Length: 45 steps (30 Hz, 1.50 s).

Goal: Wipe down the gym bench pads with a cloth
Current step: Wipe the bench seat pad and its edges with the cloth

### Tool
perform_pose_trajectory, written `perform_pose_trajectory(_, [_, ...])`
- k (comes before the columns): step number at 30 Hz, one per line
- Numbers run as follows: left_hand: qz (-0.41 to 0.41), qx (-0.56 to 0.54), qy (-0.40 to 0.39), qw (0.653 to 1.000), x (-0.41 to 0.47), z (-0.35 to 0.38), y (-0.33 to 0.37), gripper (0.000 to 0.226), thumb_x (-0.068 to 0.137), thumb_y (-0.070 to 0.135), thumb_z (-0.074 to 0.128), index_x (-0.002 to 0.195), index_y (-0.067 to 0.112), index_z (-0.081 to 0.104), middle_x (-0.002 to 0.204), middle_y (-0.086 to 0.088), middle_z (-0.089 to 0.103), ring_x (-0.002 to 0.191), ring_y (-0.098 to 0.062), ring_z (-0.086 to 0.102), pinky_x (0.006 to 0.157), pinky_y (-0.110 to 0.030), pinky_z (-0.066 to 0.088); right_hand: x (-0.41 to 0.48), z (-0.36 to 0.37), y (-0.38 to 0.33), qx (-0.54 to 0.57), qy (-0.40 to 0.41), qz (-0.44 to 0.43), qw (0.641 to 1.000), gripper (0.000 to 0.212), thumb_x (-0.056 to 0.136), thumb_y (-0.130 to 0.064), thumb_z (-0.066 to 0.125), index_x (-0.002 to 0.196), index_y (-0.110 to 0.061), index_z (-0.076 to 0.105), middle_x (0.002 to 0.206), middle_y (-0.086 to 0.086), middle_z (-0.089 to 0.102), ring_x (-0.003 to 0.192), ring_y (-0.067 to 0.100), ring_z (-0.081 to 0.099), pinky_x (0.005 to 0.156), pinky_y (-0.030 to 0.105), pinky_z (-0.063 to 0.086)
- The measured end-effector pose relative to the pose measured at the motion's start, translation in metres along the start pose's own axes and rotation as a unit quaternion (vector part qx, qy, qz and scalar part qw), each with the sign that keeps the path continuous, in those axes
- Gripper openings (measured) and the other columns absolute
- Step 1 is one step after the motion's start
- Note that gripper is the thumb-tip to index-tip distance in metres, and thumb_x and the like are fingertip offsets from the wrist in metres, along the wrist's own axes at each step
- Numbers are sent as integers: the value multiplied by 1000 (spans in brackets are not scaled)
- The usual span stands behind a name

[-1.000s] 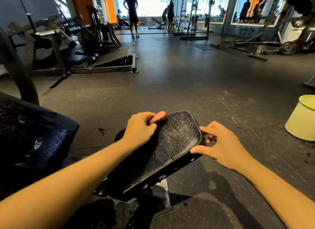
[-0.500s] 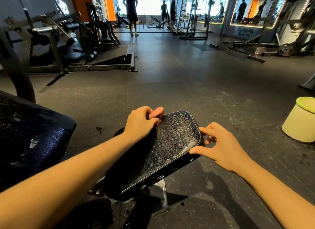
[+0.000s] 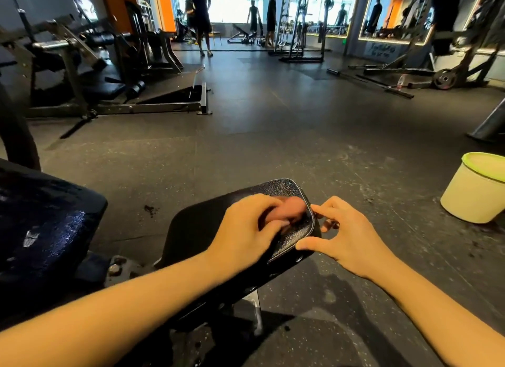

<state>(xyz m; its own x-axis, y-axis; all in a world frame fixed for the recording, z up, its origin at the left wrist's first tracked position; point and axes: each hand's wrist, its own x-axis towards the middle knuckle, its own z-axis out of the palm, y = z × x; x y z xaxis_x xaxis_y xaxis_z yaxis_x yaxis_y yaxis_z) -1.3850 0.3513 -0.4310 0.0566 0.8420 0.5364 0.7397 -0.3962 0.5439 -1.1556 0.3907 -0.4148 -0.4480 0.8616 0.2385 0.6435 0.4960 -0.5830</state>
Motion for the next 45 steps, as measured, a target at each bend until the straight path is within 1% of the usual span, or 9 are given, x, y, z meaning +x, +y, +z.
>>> perform_pose_trajectory(3, [77, 52, -38, 995, -1, -1, -4, 27, 88, 23, 65, 113, 15, 67, 109, 0, 70, 100, -15, 61, 89, -24, 42, 1, 1, 2, -2, -2, 3, 1000, 97, 56, -81, 69, 134, -25, 63, 96, -16, 51, 89, 1, 55, 72, 21, 46])
perform_pose_trajectory(7, [-96, 58, 70, 991, 51, 3, -33, 15, 88, 28, 71, 101, 21, 71, 98, 4, 73, 96, -21, 66, 80, -31, 44, -1, -1, 0, -7, 0, 7, 1000, 104, 56, -82, 67, 142, -24, 58, 98, -15, 52, 89, 1, 56, 81, 32, 53])
perform_pose_trajectory(12, [69, 16, -30, 997, 15, 10, 6, 26, 88, 21, 72, 113, 19, 69, 111, 6, 71, 102, -8, 61, 90, -17, 41, 1, 0, 0, -10, 0, 12, 1000, 77, 57, -81, 68, 117, -33, 67, 93, -11, 50, 83, 6, 55, 78, 37, 53])
perform_pose_trajectory(17, [-120, 45, 89, 988, 66, 12, -38, 13, 86, 24, 73, 99, 21, 71, 95, 5, 73, 94, -20, 66, 79, -30, 44, -1, 0, 1, 0, 6, 3, 1000, 101, 57, -81, 68, 140, -25, 59, 95, -14, 49, 86, 6, 55, 80, 34, 53])
perform_pose_trajectory(22, [51, -22, 8, 998, 23, 22, 22, 22, 88, 19, 73, 109, 23, 71, 108, 12, 72, 101, -5, 63, 91, -20, 46, 2, 2, 2, 5, 9, 10, 1000, 84, 54, -84, 67, 116, -28, 68, 96, -14, 51, 85, 6, 55, 77, 35, 52])
perform_pose_trajectory(27, [-128, 31, 68, 989, 90, 23, -22, 12, 87, 26, 73, 97, 21, 71, 92, 5, 73, 92, -20, 66, 78, -31, 45, -1, 2, 1, 11, 14, -2, 1000, 105, 55, -83, 67, 142, -24, 57, 93, -18, 47, 86, 3, 54, 74, 21, 47])
perform_pose_trajectory(33, [-12, -31, 14, 999, 43, 26, 11, 14, 88, 21, 72, 102, 22, 69, 102, 11, 72, 95, -10, 65, 84, -27, 49, 1, 3, 2, 0, 10, 3, 1000, 104, 54, -82, 66, 140, -25, 58, 96, -15, 50, 87, 2, 55, 77, 24, 49])
perform_pose_trajectory(40, [-180, 57, -41, 981, 119, 17, -37, 17, 87, 25, 76, 99, 13, 75, 95, -6, 74, 95, -24, 66, 74, -30, 44, -1, -2, -1, -22, -18, 8, 1000, 107, 56, -87, 62, 144, -28, 54, 103, -19, 51, 88, 1, 56, 77, 28, 52])
perform_pose_trajectory(45, [-241, -153, -29, 958, 107, -20, -20, 8, 83, 17, 82, 83, 13, 75, 80, -12, 72, 75, -18, 63, 77, -33, 48, 5, -7, -4, 67, 58, 34, 995, 81, 61, -79, 68, 121, -25, 68, 100, -12, 61, 85, 5, 61, 77, 23, 50])
